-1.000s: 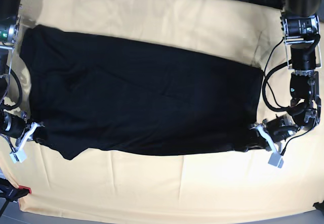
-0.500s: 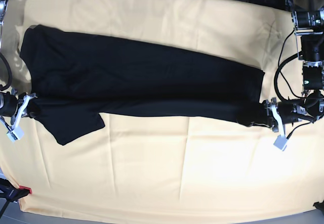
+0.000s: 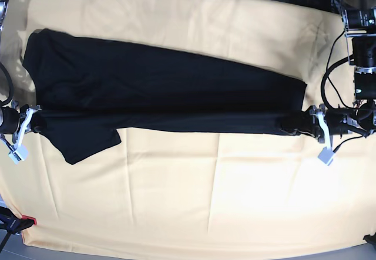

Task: Fold the T-shirt properly
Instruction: 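Tuck the sleeve under with the right gripper, holding the fold with left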

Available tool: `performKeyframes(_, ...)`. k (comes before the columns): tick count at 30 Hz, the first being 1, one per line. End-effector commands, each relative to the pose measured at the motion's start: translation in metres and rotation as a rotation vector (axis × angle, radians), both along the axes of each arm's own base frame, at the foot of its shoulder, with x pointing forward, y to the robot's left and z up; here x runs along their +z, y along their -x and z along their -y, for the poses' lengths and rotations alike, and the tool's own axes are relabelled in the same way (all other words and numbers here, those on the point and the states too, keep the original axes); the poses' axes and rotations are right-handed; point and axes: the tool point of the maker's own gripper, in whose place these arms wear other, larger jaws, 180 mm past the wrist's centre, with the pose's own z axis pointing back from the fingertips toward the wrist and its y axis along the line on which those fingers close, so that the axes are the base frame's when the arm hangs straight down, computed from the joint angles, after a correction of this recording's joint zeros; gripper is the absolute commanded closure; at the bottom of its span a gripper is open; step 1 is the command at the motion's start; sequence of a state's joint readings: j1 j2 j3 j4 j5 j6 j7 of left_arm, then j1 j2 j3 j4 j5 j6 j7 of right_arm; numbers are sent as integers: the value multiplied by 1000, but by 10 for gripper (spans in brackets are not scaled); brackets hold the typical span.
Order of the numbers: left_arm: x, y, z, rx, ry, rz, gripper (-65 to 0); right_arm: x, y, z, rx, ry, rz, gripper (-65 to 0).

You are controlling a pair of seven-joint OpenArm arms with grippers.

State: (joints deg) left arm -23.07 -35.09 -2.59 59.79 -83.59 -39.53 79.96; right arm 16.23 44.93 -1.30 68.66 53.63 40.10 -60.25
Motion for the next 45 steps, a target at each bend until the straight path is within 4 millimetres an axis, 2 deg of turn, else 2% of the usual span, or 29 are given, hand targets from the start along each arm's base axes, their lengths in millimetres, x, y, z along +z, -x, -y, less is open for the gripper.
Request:
performKeyframes(1, 15, -6, -4, 2, 6, 41, 0, 21, -10, 11, -11, 17, 54, -8)
performKeyframes(2, 10, -3, -4, 16, 11, 12, -54, 23, -11, 10, -11, 12, 59, -71)
performKeyframes(4, 4, 2, -4, 23, 14, -16, -267, 27, -15, 7, -10, -8, 71, -223)
performKeyframes(5, 1, 4, -5, 23, 13, -23, -350, 31, -18, 7, -10, -11, 83, -288)
performKeyframes(6, 1, 5, -5, 23, 13, -25, -390, 36, -22, 7, -10, -10, 96, -325)
performKeyframes(10, -3, 8, -5, 24, 12, -35, -395, 64, -42, 3, -7, -38, 172, -377)
performKeyframes(12, -7, 12, -5, 23, 13, -48, -395, 77, -49, -8, 0, -109, 215, -378)
performKeyframes(14, -11, 16, -4, 23, 13, -61, -395, 80, -56, -21, 2, -162, 257, -378)
performKeyframes(16, -12, 17, -4, 23, 13, -63, -395, 68, -65, -27, -20, -140, 275, -378)
performKeyframes(21, -12, 17, -5, 23, 12, -63, -395, 22, -77, -31, -129, -86, 249, -378)
performKeyframes(26, -11, 17, -8, 26, 4, -63, -395, -14, -81, 2, -346, 30, 205, -378)
performKeyframes(29, -12, 17, -7, 25, 8, -63, -395, -19, -78, -4, -337, 0, 185, -378)
performKeyframes(34, -12, 17, -6, 22, 9, -60, -395, -11, -78, -44, -203, -156, 197, -377)
performKeyframes(37, -12, 17, -6, 22, 9, -60, -395, -13, -80, -55, -180, -168, 201, -367)
performKeyframes(38, -12, 17, -6, 22, 9, -60, -395, -15, -80, -57, -177, -166, 200, -336)
performKeyframes(40, -12, 17, -6, 22, 9, -60, -395, -16, -81, -58, -173, -149, 207, -213)
performKeyframes(42, -12, 17, -6, 22, 9, -60, -395, -16, -82, -58, -171, -140, 216, -45)
performKeyframes(43, -12, 17, -6, 22, 9, -60, -395, -16, -83, -58, -171, -141, 217, 0)
performKeyframes(45, -12, 17, -6, 22, 9, -60, -395, -13, -85, -57, -170, -140, 222, 0)
